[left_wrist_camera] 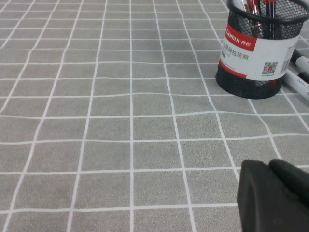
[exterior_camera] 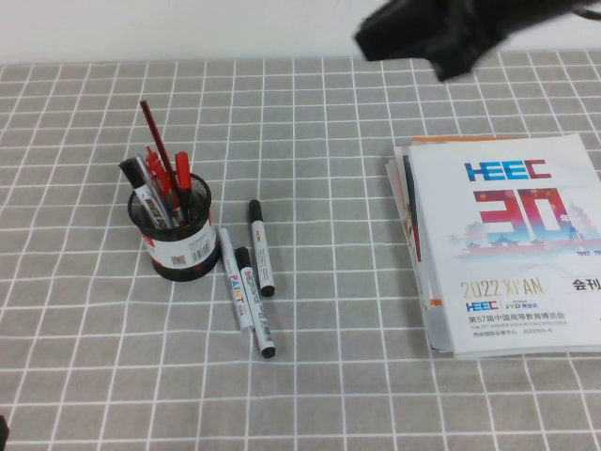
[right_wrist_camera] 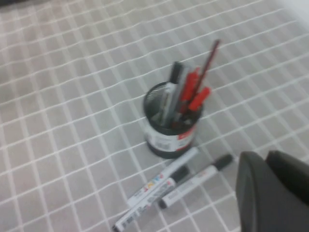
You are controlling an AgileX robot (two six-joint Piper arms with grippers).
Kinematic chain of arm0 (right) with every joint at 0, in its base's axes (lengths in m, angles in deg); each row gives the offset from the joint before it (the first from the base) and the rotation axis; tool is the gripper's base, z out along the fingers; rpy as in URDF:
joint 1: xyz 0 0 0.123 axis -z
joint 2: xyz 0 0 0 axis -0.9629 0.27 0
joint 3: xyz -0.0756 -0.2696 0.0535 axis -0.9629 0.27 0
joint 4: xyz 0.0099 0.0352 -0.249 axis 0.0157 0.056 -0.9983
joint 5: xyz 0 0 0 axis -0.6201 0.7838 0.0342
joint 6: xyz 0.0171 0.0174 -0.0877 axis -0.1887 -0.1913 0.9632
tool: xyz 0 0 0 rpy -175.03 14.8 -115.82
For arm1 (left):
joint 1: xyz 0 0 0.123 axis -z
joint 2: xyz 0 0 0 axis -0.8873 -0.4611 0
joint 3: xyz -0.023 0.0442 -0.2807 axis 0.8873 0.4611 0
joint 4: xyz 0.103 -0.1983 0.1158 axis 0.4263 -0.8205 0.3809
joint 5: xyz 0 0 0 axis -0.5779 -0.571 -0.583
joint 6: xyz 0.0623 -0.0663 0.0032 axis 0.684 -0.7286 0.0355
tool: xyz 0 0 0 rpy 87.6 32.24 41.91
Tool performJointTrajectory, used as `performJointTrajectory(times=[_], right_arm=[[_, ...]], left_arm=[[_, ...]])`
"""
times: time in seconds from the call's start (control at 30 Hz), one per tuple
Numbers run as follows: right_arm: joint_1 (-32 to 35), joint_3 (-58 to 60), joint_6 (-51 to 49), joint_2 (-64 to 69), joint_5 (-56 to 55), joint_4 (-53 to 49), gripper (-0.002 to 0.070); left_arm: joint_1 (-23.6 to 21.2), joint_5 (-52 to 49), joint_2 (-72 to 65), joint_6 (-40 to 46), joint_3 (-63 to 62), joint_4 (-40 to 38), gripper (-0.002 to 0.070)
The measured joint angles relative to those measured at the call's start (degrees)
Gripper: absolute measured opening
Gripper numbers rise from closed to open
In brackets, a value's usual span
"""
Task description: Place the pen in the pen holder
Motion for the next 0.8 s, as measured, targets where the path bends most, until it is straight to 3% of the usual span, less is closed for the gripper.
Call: performJointTrajectory(times=[0.37,0.57,0.8], right_arm=[[0.0,39.7,0.4,-38.6,-29.4,3.7,-0.0009],[0.1,52.6,0.4,-54.1,-35.4,4.2,-0.001],[0.2,62.5,-1.7,-61.9,-39.6,2.2,-0.0012]], left_arm=[[0.0,0.0,0.0,0.0,0.0,0.0,-0.0003],[0.0,0.0,0.0,0.0,0.0,0.0,-0.0003],[0.0,0.0,0.0,0.0,0.0,0.0,-0.0003]])
